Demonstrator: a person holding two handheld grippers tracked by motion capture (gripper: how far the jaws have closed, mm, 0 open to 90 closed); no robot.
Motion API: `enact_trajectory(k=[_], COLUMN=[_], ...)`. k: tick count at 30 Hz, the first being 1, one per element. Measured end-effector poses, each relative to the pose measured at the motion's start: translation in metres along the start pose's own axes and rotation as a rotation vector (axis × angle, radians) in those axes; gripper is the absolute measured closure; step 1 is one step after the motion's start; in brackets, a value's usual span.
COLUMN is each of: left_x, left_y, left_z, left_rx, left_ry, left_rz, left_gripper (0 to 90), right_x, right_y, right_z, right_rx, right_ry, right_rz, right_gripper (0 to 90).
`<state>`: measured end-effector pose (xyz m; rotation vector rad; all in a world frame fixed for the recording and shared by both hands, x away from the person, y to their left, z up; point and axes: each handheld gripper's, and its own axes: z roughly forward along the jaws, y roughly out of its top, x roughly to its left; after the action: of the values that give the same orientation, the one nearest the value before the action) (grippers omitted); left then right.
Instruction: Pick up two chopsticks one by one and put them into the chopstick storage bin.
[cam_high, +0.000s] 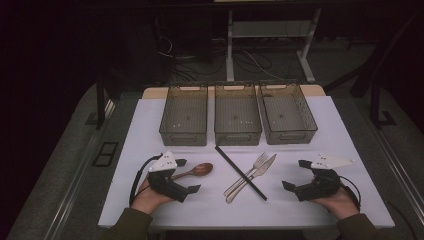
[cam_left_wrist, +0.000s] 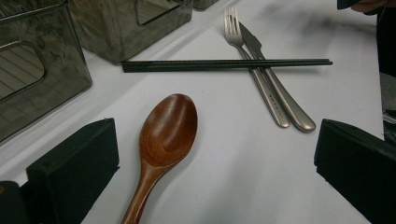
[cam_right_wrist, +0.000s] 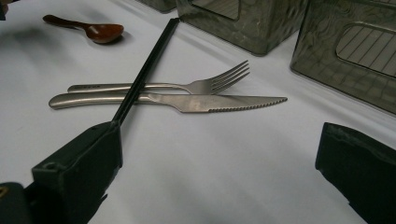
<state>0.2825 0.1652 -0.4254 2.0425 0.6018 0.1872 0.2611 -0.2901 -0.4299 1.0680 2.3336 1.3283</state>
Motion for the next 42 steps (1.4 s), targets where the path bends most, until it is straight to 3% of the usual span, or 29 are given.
enact_trajectory(k=[8,18,26,33,38,39,40,42], left_x=[0.0,-0.004,-0.004,-0.005,-0.005,-0.005,-0.005,-0.005], left_y=[-0.002,-0.004,-0.004,-0.004,-0.004,-0.004,-0.004,-0.004], left_z=[-0.001,-0.004,-0.005,-0.004,-0.003,-0.003,-0.003,-0.003], left_rx=[-0.005,-0.017,-0.02,-0.016,-0.016,-0.016,-0.016,-0.018], left_ry=[0.008,0.003,0.002,-0.004,-0.008,-0.009,-0.011,-0.011], left_rz=[-0.01,-0.014,-0.016,-0.014,-0.015,-0.015,-0.014,-0.016], left_gripper=[0.0,0.0,0.0,0.0,1.3,1.6,1.6,1.6], right_x=[0.001,0.013,0.02,0.032,0.037,0.04,0.04,0.045], right_y=[0.002,0.01,0.015,0.022,0.023,0.024,0.024,0.026], right_z=[-0.001,0.007,0.014,0.018,0.024,0.026,0.026,0.032], right_rx=[-0.003,0.017,0.036,0.057,0.071,0.081,0.081,0.102], right_ry=[0.01,0.03,0.058,0.099,0.123,0.144,0.144,0.176], right_rz=[0.001,-0.014,-0.014,-0.029,-0.054,-0.061,-0.061,-0.078], right_gripper=[0.2,0.3,8.0,34.6,48.0,55.0,55.0,64.7])
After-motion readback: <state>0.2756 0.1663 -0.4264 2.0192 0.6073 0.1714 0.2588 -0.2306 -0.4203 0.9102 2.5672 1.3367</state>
